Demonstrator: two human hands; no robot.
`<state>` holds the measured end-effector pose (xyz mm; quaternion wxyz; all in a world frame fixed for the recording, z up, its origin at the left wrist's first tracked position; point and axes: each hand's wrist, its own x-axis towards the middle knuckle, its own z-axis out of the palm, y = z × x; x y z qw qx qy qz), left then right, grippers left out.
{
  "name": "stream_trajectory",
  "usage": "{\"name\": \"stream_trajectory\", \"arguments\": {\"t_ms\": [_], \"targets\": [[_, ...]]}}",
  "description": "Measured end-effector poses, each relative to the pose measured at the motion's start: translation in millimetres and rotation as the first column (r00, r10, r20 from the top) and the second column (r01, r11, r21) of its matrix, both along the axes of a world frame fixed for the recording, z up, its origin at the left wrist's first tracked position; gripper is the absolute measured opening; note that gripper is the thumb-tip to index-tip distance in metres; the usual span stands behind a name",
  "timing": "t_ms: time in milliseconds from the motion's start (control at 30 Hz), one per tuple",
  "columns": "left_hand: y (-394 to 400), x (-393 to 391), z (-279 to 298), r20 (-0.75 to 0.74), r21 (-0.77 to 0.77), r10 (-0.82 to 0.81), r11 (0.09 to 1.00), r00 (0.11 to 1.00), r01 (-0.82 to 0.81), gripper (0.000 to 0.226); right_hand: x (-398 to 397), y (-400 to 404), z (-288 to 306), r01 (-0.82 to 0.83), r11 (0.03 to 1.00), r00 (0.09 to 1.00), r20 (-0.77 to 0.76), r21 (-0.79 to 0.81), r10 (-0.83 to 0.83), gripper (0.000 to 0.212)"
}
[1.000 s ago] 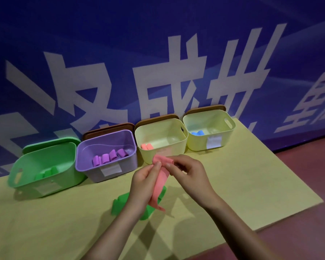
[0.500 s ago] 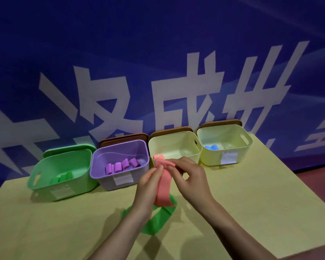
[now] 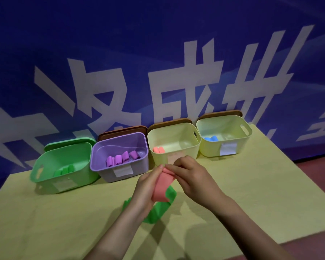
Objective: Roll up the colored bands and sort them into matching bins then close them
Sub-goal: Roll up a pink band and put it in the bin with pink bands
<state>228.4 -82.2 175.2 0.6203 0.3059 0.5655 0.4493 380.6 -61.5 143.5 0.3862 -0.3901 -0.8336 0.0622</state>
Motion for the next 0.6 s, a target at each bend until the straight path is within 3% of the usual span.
{"name": "stream_trajectory", "arguments": {"t_ms": [333,467,600], "targets": [[-8,30,-17,-0.008,0.035,-0.263,0.964,0.965,0.263,0.034,47,-29,-7,0.026,0.995,0.998,-0.058,-0.095,-0.032,0.033],[-13,32,-19,-0.04,0.078,-0.26,0.962,0.965,0.262,0.028,52,-37,-5,-0.054,0.948,0.97,-0.243,-0.314,-0.026,0.035],[-16,33,-16,-0.095,0.144,-0.186,0.97,0.978,0.198,0.021,38,-40,4,-0.12,0.796,0.851,-0.474,-0.594,-0.226,0.026]]}}
